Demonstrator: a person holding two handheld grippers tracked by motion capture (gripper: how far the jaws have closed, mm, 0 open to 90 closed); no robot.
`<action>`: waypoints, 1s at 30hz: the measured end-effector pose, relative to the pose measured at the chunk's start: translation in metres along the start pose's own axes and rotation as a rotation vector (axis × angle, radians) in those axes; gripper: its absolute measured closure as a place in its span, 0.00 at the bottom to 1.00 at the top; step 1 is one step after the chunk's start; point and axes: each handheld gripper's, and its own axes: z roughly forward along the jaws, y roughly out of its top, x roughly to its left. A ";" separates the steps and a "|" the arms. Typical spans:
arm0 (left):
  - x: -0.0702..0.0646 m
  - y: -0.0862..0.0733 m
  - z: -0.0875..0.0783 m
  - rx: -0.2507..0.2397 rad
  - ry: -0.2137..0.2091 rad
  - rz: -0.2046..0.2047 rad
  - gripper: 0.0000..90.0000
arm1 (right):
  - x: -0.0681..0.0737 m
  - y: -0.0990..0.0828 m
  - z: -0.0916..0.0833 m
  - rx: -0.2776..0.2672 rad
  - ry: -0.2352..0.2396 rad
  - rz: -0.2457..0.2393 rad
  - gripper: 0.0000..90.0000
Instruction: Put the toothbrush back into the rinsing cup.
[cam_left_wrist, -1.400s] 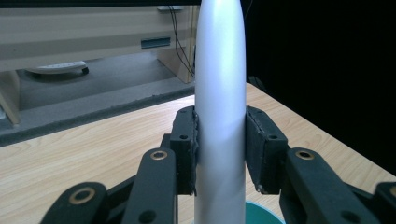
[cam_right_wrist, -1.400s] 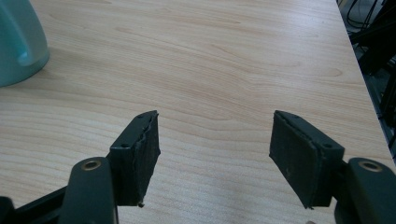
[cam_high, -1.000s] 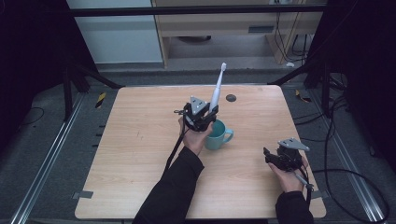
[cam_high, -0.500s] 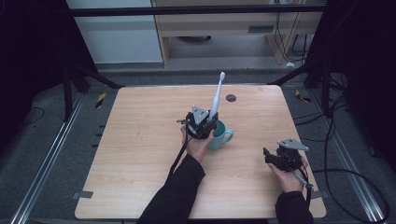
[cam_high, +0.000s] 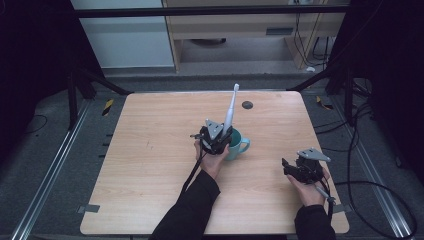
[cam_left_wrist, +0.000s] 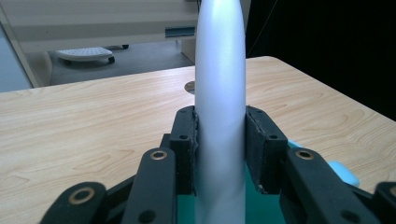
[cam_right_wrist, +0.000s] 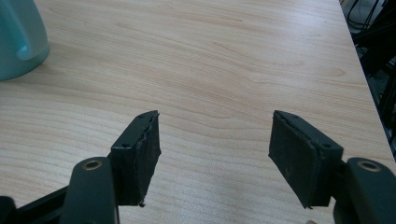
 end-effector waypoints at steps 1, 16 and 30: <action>-0.001 -0.002 0.000 0.000 0.001 -0.001 0.73 | 0.000 0.000 0.000 0.000 0.000 0.000 0.37; -0.008 -0.012 0.001 0.028 0.001 0.040 0.73 | 0.000 0.000 0.000 -0.003 0.000 -0.001 0.37; -0.011 -0.013 -0.005 0.018 -0.026 0.055 0.55 | 0.000 0.001 -0.002 -0.008 -0.001 0.000 0.37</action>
